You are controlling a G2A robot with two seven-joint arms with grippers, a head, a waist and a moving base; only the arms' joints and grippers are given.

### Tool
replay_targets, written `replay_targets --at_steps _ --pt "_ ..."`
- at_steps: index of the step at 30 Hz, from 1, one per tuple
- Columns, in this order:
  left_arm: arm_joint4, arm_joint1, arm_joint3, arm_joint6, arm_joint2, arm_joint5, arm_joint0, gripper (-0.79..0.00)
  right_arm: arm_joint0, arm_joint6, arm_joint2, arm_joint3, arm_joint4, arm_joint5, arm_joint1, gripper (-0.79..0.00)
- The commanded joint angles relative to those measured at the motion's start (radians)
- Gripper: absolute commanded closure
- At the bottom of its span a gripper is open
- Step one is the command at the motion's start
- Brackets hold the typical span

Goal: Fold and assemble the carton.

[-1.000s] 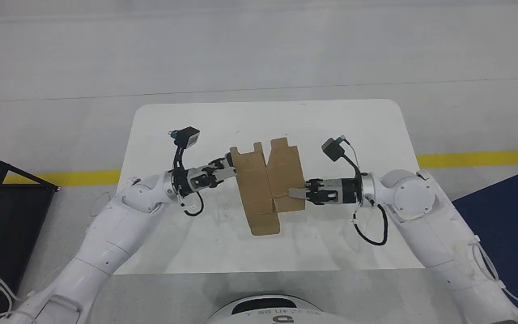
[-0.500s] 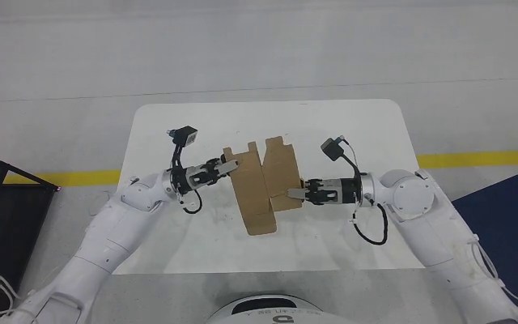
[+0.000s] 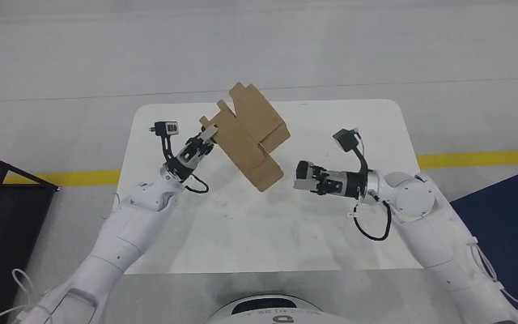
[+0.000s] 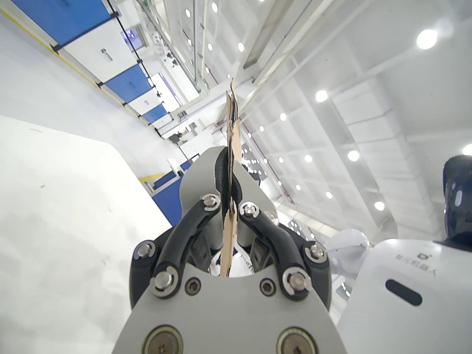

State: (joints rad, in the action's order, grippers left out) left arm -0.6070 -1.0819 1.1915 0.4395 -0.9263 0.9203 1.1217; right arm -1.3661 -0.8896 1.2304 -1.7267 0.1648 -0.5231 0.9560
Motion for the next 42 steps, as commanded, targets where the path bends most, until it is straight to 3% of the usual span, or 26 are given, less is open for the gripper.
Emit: replay_targets --at_steps 1,6,13,14,16,18,22,23,24,25,26,31,37,42 --pt "0.008 -0.010 0.013 -0.045 0.008 -0.031 0.000 0.000 0.006 0.033 -0.020 -0.008 -0.034 0.011 0.005 -0.785" --pt "0.034 -0.025 0.041 -0.055 0.023 -0.057 0.007 0.000 0.031 0.077 -0.075 -0.006 -0.092 0.024 0.017 -0.763" --pt "0.031 -0.036 0.044 -0.042 0.013 -0.074 0.018 0.000 0.072 0.111 -0.125 0.025 -0.120 0.018 0.031 -0.533" --pt "0.029 -0.037 0.042 -0.038 0.010 -0.075 0.018 0.000 0.073 0.117 -0.125 0.028 -0.121 0.015 0.032 -0.434" --pt "0.025 -0.040 0.041 -0.032 0.004 -0.075 0.020 0.000 0.072 0.123 -0.123 0.030 -0.123 0.010 0.032 -0.314" --pt "0.028 -0.042 0.040 -0.021 0.000 -0.076 0.021 0.000 0.071 0.124 -0.119 0.031 -0.124 0.007 0.032 0.000" --pt "0.031 -0.045 0.027 0.003 -0.010 -0.071 0.023 0.000 0.064 0.126 -0.106 0.028 -0.133 0.007 0.030 0.000" --pt "0.033 -0.046 0.021 0.008 -0.015 -0.069 0.022 -0.052 0.061 0.126 -0.101 0.026 -0.133 0.006 0.029 0.000" --pt "0.035 -0.046 0.016 0.014 -0.018 -0.066 0.022 -0.329 0.058 0.124 -0.096 0.024 -0.133 0.005 0.028 0.000" --pt "0.043 -0.046 0.008 0.019 -0.023 -0.061 0.021 -0.686 0.055 0.122 -0.091 0.021 -0.133 0.005 0.027 0.000" --pt "0.047 -0.047 0.002 0.023 -0.027 -0.056 0.021 -0.785 0.052 0.119 -0.085 0.019 -0.133 0.004 0.026 0.000" --pt "0.018 -0.047 -0.039 0.065 -0.056 -0.022 0.017 -0.785 0.043 0.067 -0.067 0.008 -0.133 0.007 0.018 0.000" --pt "-0.028 -0.041 -0.112 0.164 -0.107 0.068 -0.007 -0.785 0.063 -0.137 -0.061 -0.002 -0.154 0.053 0.003 0.000" --pt "0.130 -0.028 -0.116 0.187 -0.193 0.092 -0.028 -0.785 0.061 -0.163 -0.056 -0.021 -0.203 0.084 -0.004 0.000"
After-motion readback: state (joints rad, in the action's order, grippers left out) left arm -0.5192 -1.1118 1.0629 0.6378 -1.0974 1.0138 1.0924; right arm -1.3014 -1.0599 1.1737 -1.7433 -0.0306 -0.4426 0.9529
